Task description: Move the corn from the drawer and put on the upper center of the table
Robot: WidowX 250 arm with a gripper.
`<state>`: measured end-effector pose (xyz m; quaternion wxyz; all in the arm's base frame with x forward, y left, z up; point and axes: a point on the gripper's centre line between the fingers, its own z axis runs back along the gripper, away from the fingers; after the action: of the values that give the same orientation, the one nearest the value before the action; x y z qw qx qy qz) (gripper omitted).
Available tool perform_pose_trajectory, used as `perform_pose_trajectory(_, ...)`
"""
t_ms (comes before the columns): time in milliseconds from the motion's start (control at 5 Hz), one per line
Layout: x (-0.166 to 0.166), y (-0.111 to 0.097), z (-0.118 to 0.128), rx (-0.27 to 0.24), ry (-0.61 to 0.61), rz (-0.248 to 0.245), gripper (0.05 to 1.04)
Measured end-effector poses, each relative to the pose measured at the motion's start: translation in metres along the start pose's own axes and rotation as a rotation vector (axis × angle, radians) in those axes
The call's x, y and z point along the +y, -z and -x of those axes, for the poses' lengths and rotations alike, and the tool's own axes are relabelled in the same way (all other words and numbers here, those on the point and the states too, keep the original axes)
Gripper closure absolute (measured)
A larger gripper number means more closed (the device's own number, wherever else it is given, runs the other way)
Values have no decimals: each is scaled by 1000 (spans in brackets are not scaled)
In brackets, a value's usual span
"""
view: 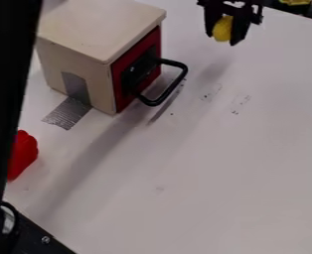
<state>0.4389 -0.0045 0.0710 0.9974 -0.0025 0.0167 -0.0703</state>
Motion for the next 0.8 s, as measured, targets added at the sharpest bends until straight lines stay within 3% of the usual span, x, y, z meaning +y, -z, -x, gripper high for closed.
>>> perform_pose_trajectory(400,-25,46,-11,77,43,5,466)
perform_pose_trajectory(800,-28,62,-13,97,27,25,410)
